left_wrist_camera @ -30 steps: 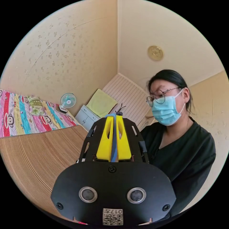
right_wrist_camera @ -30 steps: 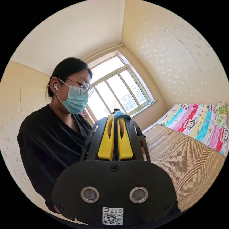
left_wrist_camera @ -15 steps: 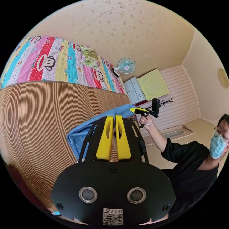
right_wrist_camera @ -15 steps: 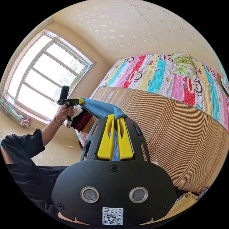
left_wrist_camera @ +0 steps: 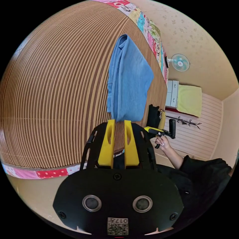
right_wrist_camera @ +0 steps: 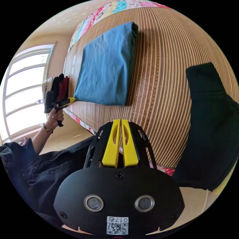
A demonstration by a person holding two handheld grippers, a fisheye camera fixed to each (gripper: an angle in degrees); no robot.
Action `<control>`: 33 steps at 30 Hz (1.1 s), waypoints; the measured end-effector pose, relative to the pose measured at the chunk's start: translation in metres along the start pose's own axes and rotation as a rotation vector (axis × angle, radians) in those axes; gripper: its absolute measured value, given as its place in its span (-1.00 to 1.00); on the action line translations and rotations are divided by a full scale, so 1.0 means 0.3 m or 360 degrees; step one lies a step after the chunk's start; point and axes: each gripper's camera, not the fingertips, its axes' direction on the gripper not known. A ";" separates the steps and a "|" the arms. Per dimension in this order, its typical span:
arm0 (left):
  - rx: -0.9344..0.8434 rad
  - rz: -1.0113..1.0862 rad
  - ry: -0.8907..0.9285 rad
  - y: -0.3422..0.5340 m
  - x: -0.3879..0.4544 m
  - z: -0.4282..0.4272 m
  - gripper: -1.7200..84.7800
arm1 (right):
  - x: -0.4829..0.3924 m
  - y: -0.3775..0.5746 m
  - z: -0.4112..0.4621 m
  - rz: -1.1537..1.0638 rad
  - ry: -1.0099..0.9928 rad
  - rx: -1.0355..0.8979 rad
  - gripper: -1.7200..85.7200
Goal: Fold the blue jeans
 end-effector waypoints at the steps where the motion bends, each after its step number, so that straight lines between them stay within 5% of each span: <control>1: 0.0067 -0.0012 0.0053 -0.009 -0.008 -0.026 -0.76 | 0.022 -0.012 -0.021 0.0025 -0.0075 0.0041 -0.85; 9: 0.0134 0.0099 0.0092 -0.274 0.052 -0.017 -0.64 | 0.160 -0.366 -0.197 0.0194 -0.0585 0.0417 -0.64; 14: -0.0262 0.0078 -0.0116 -0.364 0.111 0.217 -0.68 | 0.132 -0.620 -0.225 0.0148 -0.0456 0.0408 -0.64; 18: -0.0268 0.0139 -0.0248 -0.280 0.158 0.269 -0.76 | 0.095 -0.719 -0.123 0.0188 -0.0321 0.0266 -0.67; 25: -0.0064 -0.0107 -0.0291 -0.002 0.011 0.140 -0.86 | -0.004 -0.692 -0.001 0.0298 -0.0479 0.0323 -0.74; 33: 0.0376 -0.0396 -0.0757 0.275 -0.254 -0.351 -0.91 | -0.421 -0.837 0.354 0.0133 -0.0656 -0.0003 -0.75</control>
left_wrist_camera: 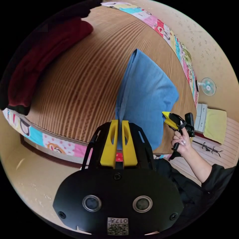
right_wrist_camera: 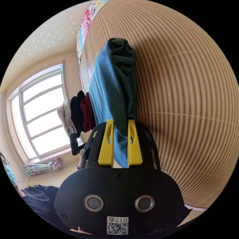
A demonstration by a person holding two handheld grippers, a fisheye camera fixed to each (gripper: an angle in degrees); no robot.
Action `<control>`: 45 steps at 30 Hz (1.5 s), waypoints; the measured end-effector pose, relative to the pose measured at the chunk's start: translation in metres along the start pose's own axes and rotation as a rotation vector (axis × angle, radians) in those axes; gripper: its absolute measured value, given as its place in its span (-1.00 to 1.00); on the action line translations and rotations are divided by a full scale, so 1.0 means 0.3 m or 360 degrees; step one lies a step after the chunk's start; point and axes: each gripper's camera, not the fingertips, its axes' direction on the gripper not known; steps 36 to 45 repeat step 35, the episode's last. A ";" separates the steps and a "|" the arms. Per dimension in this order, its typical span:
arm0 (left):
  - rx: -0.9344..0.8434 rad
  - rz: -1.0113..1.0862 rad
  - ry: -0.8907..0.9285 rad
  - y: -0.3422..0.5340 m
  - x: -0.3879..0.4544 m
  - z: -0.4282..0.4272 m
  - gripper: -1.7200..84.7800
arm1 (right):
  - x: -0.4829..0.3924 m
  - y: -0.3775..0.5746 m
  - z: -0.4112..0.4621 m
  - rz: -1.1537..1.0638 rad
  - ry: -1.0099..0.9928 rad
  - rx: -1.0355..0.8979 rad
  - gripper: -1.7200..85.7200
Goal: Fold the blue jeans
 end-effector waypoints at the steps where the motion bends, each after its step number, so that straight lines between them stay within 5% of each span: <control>1: 0.0113 -0.0052 -0.0098 0.022 -0.058 -0.075 -0.89 | -0.059 -0.025 0.093 -0.0023 -0.0018 -0.0055 -0.75; 7: 0.0525 -0.0029 -0.0161 0.263 -0.140 -0.290 -0.82 | -0.309 -0.137 0.473 -0.0063 0.0021 -0.0210 -0.71; 14: 0.0276 -0.0142 0.0220 0.515 -0.216 -0.041 -0.81 | -0.405 -0.227 0.568 -0.0160 0.0073 -0.0279 -0.74; 17: 0.0202 -0.0035 0.0303 0.567 -0.148 0.038 -0.82 | -0.380 -0.215 0.466 -0.0274 0.0096 -0.0376 -0.78; 28: 0.0358 0.0834 0.0119 0.602 0.401 0.024 -0.93 | -0.170 0.288 -0.240 -0.0085 0.1181 -0.0490 -0.93; 35: 0.0375 0.1089 0.0044 0.659 0.725 0.061 -0.98 | -0.001 0.686 -0.578 0.0444 0.1193 -0.0188 -0.93; 45: 0.0375 0.1089 0.0044 0.659 0.725 0.061 -0.98 | -0.001 0.686 -0.578 0.0444 0.1193 -0.0188 -0.93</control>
